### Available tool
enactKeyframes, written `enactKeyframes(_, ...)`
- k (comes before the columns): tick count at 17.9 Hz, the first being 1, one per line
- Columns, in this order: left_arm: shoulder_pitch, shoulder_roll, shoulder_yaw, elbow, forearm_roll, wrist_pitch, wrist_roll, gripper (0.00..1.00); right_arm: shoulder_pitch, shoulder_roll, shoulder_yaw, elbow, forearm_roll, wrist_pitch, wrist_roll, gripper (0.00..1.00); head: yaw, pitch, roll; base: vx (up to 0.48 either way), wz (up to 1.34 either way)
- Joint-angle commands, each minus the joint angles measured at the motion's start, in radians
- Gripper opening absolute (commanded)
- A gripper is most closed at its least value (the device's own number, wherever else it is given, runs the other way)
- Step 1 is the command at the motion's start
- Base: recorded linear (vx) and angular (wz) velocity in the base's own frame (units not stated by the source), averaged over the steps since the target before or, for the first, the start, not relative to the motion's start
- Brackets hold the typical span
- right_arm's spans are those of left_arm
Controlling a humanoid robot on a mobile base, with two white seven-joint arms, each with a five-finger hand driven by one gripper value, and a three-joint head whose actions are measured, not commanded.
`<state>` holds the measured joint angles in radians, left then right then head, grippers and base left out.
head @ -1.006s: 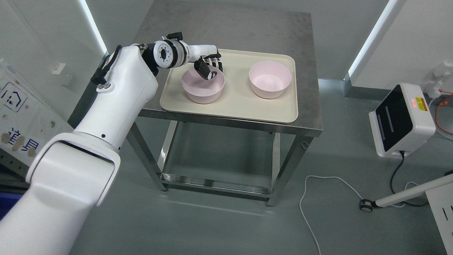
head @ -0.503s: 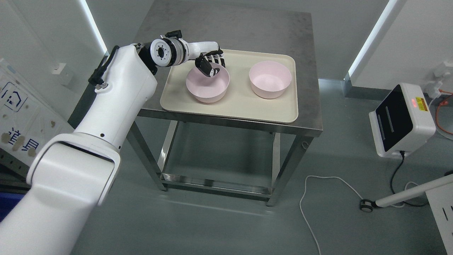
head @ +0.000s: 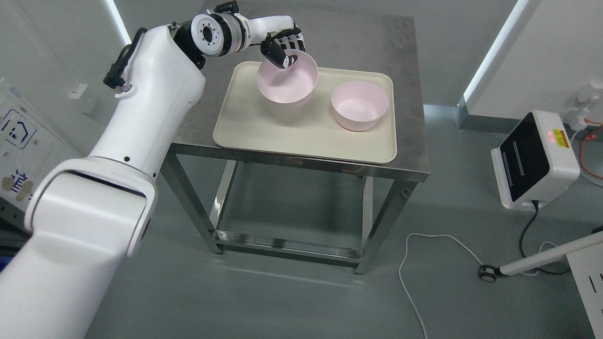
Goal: Stack pink IKEA bowls on left shelf middle
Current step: 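Lift the pink bowl and carry it over the other pink bowl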
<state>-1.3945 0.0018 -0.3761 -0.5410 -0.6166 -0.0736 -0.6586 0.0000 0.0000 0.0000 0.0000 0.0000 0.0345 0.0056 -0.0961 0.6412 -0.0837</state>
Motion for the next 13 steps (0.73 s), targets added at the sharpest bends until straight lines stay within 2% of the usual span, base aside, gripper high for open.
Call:
enactKeyframes(1,-0.02,0.016,-0.095,-0.079,0.287,0.052,0.094,0.0,0.029,-0.017,-0.011,-0.034,0.0,0.001,0.001,1.0,0.0,0.0,0.0,0.0,0.0)
enactKeyframes(3,-0.018,0.016,-0.174,-0.086,0.401,0.054,0.158,0.0,0.029,-0.017,-0.011,-0.034,0.0,0.001,0.001,1.0,0.0,0.0,0.0,0.0,0.0)
enactKeyframes(8,-0.014,0.016,-0.449,-0.111,0.521,0.051,0.329,0.01,0.029,-0.017,-0.011,-0.034,0.0,0.001,0.001,1.0,0.0,0.0,0.0,0.0,0.0)
enactKeyframes(13,-0.011,0.016,-0.688,-0.204,0.603,0.06,0.393,0.01,0.029,-0.017,-0.011,-0.034,0.0,-0.001,0.001,1.0,0.0,0.0,0.0,0.0,0.0)
